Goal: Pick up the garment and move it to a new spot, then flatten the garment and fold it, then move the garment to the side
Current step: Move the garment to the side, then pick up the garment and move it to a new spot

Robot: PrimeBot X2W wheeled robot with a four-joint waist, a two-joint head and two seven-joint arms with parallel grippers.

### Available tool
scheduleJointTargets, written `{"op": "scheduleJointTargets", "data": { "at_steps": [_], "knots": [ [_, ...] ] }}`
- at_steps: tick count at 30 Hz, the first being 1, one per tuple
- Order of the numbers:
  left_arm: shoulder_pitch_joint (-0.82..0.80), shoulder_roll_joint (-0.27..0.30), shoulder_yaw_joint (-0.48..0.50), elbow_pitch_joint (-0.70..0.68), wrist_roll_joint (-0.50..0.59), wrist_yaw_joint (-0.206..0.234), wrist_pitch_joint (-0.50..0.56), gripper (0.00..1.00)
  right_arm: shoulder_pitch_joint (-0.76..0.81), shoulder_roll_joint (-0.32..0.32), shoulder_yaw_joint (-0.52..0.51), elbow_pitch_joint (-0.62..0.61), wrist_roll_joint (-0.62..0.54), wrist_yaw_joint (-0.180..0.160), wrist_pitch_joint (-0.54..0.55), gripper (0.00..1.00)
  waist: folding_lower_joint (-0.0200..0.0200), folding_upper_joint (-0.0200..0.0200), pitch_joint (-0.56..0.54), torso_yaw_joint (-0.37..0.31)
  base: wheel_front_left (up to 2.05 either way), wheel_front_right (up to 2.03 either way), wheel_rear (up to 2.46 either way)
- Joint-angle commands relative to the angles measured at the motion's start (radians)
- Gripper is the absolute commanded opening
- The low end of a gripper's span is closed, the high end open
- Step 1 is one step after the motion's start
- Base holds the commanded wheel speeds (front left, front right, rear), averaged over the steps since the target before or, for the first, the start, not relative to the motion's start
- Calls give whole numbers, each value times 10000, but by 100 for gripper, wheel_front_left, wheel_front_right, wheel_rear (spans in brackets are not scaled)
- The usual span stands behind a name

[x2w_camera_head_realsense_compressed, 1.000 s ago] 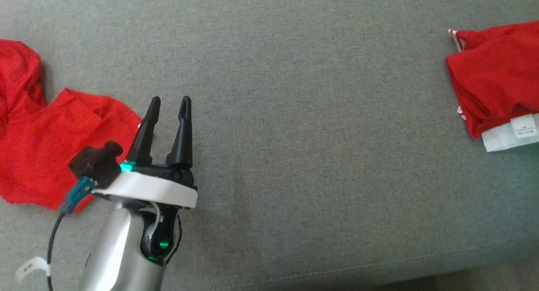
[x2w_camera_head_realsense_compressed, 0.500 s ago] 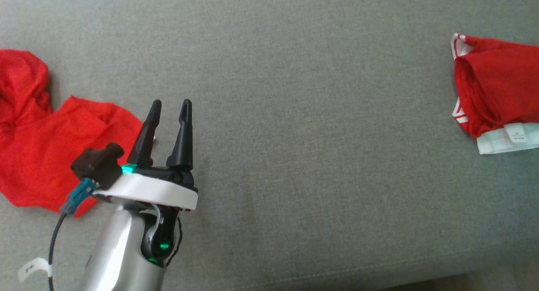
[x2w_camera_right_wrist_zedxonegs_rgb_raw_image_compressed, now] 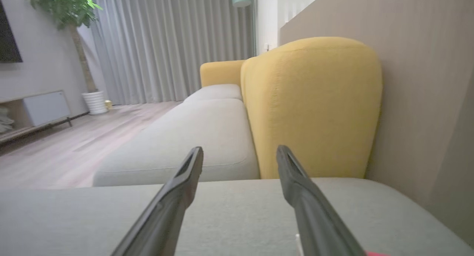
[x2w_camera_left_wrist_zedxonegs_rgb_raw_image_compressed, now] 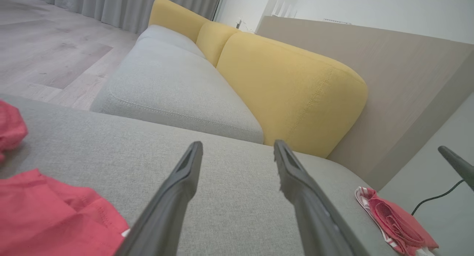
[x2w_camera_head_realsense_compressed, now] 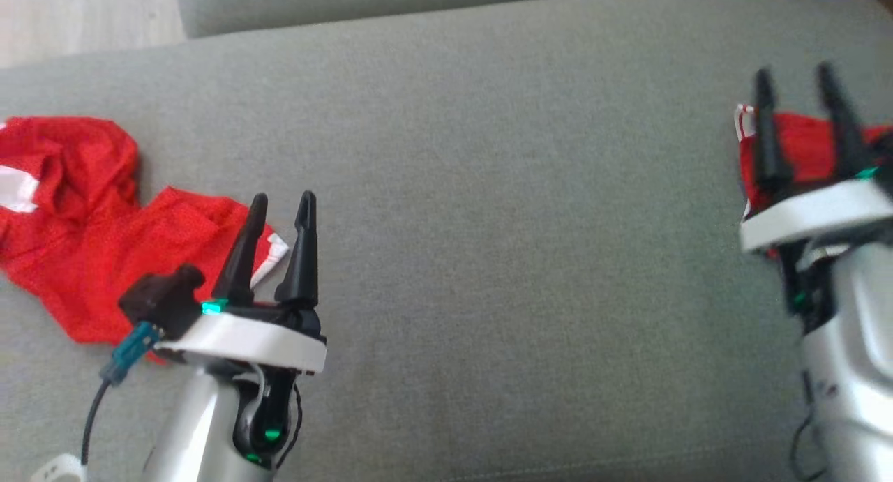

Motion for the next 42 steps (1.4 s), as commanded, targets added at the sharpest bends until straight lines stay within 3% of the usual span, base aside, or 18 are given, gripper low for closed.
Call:
{"op": "scheduleJointTargets", "data": {
  "at_steps": [1,6,14,23,33,42],
  "knots": [
    [-28,58,381,-382,-125,48,-120,100,136,239,212,-527,-59,-9,-164,100,0,0,-332,170,0,0,0],
    [577,58,485,-346,-171,83,-120,100,1147,1211,170,-1017,88,-9,-332,100,0,0,-809,187,0,0,0],
    [1194,58,681,-688,-362,56,-120,100,2844,1796,330,-1704,-146,-9,-648,100,0,0,-1088,168,0,0,0],
    [1367,58,720,-710,-315,-60,-120,100,3746,1926,228,-1872,-395,-9,-873,100,0,0,-1113,64,0,0,0],
    [1302,58,763,-739,-250,-101,-120,100,3743,1930,335,-1915,-271,-9,-923,100,0,0,-1008,8,0,0,0],
    [1101,58,698,-664,-267,-100,-120,100,3781,1931,392,-1901,-329,-9,-932,100,0,0,-902,547,0,0,0]
  ]
}}
